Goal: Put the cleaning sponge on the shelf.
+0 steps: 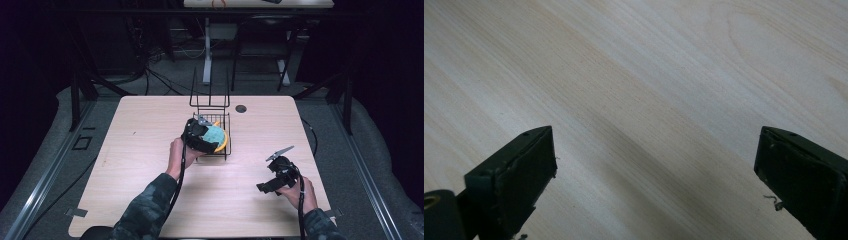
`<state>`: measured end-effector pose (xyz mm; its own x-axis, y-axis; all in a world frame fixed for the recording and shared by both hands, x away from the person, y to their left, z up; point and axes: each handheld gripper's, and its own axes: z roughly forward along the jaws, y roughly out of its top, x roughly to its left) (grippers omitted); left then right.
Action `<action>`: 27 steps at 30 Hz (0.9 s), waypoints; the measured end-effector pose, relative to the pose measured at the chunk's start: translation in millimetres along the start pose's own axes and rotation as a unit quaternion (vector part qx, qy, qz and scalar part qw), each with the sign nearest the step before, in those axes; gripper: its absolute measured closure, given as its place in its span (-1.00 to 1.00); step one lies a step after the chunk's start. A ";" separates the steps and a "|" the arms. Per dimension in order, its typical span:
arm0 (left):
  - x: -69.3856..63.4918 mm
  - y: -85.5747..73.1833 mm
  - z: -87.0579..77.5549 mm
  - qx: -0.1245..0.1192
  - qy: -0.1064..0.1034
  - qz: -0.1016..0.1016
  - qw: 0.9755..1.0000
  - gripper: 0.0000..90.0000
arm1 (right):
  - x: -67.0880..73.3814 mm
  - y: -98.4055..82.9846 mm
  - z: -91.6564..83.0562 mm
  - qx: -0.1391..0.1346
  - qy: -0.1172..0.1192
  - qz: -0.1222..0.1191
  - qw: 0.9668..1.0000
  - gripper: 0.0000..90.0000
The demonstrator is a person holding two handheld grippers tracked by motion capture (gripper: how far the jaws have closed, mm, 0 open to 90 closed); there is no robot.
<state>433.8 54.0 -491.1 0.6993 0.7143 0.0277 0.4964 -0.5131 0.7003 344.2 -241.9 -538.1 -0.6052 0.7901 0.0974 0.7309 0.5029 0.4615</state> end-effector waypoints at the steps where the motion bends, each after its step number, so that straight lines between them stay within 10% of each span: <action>1: 0.5 -0.7 -2.8 0.000 0.001 -0.001 1.000 -0.50 | -0.1 -0.2 -0.3 0.000 0.000 0.002 1.000 -0.94; 27: 3.4 -46.1 -55.3 0.002 0.025 0.010 1.000 -0.73 | 0.5 -1.5 -0.2 0.004 0.002 0.002 1.000 -0.94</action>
<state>384.8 106.4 -483.9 0.6821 0.7271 0.0780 0.4848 -0.5295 0.6961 342.8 -242.3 -538.5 -0.6027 0.7914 0.1023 0.7359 0.5017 0.4547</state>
